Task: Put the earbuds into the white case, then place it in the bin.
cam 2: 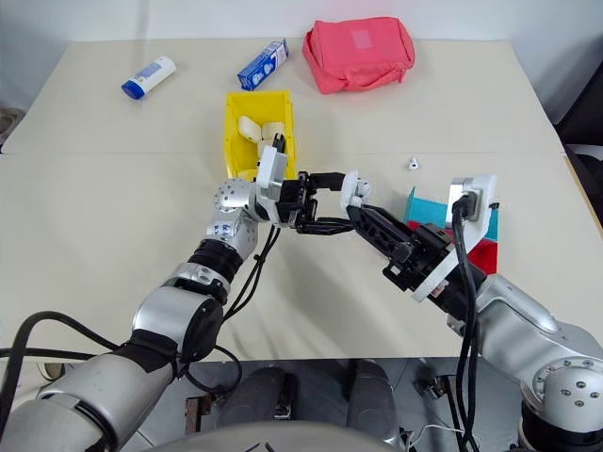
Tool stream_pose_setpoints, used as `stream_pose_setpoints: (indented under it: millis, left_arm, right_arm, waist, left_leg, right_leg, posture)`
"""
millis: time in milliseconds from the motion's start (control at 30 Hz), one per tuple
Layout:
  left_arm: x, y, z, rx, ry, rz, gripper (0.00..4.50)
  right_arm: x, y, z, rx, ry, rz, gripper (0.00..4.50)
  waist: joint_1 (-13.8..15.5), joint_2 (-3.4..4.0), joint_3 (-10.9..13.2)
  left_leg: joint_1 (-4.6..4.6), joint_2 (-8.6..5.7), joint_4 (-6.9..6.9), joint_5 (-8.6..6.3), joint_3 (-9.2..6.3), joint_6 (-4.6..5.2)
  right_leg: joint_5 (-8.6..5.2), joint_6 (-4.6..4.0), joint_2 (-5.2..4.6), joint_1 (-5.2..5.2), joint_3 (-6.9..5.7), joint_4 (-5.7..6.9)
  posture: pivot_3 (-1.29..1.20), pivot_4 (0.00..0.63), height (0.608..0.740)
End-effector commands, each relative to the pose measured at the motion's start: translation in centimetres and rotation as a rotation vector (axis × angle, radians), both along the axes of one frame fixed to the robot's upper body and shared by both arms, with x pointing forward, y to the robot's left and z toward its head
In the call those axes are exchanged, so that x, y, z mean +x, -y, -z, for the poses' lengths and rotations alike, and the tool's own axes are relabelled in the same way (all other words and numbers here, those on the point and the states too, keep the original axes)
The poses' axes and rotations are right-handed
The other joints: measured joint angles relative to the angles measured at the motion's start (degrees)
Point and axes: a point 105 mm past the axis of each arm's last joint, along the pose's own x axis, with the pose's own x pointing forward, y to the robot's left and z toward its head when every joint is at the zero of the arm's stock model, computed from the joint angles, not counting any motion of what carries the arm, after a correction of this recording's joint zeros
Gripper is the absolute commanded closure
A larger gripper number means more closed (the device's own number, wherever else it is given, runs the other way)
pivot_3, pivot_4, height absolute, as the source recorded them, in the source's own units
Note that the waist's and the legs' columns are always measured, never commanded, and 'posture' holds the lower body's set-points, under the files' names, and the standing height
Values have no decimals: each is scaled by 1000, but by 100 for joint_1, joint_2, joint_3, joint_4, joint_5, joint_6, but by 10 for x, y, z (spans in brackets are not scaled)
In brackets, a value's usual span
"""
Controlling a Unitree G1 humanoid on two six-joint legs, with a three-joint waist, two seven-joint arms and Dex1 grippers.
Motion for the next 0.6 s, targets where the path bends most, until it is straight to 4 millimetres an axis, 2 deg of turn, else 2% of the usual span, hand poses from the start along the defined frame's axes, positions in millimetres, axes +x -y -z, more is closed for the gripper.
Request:
stream_pose_setpoints:
  millis: [33, 233, 600]
  left_arm:
    - [-6, 3, -10, -4, 64, 56, 1699]
    - [-10, 2, -12, -19, 77, 83, 1699]
    - [-16, -1, -12, -29, 82, 112, 1699]
  right_arm:
    - [-2, 0, -3, 26, -6, -2, 4118]
    - [10, 10, 13, 0, -77, 60, 4118]
    - [21, 20, 19, -3, -118, 120, 4118]
  waist:
    - [5, 0, 0]
    - [11, -1, 0]
    - [35, -1, 0]
  left_leg:
    - [-1, 0, 0, 0, 0, 0]
    - [-7, 1, 0, -1, -2, 3]
    - [-27, 4, 4, 0, -13, 4]
  right_leg:
    - [0, 0, 0, 0, -1, -1]
    - [5, 5, 0, 0, -3, -12]
    - [10, 4, 0, -8, -10, -21]
  posture:
    - [0, 150, 740]
    - [0, 150, 740]
    - [0, 150, 740]
